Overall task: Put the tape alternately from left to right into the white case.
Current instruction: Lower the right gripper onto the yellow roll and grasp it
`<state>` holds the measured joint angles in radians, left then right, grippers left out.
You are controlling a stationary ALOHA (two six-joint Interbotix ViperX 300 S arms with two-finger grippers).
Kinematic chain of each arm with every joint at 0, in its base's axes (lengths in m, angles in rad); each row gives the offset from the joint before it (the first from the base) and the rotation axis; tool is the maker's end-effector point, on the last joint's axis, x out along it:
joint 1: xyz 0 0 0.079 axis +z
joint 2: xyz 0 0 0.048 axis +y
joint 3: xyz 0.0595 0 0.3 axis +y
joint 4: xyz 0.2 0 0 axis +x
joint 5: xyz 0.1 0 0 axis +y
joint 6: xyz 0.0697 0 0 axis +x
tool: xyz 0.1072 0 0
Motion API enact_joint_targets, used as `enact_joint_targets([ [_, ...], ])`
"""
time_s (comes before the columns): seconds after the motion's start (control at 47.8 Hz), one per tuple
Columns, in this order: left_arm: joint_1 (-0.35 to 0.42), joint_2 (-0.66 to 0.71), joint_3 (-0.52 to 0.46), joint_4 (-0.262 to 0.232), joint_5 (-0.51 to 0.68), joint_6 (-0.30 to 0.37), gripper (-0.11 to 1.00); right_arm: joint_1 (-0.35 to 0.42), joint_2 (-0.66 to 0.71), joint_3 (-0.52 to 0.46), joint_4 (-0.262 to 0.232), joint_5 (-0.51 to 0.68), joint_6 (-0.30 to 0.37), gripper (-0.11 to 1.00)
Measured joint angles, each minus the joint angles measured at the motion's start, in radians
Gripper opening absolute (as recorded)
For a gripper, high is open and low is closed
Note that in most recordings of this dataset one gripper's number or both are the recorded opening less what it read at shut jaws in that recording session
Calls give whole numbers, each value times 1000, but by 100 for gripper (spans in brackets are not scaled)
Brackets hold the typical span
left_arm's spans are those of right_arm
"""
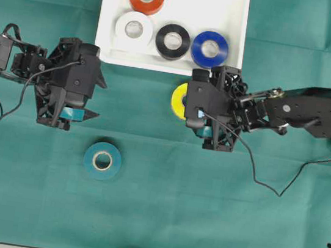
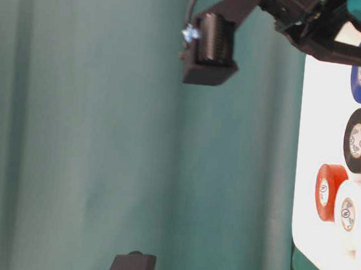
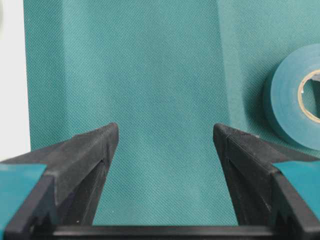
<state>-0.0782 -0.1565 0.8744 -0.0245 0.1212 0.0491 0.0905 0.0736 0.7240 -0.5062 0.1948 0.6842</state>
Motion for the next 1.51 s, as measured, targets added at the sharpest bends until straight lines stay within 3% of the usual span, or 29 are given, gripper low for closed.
enact_joint_targets([
  [0.481,-2,2,0,-2,0,0,91,-37,71,-29,0,-43,-2,69],
  [0.606,-2,0,0,0,0,0,91,-37,83,-32,0,-49,2,60],
  [0.815,-2,0,0,-2,0,-2,91,-37,83,-37,0,-52,0,30],
  [1.108,-2,2,0,0,0,0,91,-41,60,-40,-2,-40,-2,30],
  [1.505,-2,0,0,-2,-2,-2,91,-21,-104,-26,0,3,-2,30],
])
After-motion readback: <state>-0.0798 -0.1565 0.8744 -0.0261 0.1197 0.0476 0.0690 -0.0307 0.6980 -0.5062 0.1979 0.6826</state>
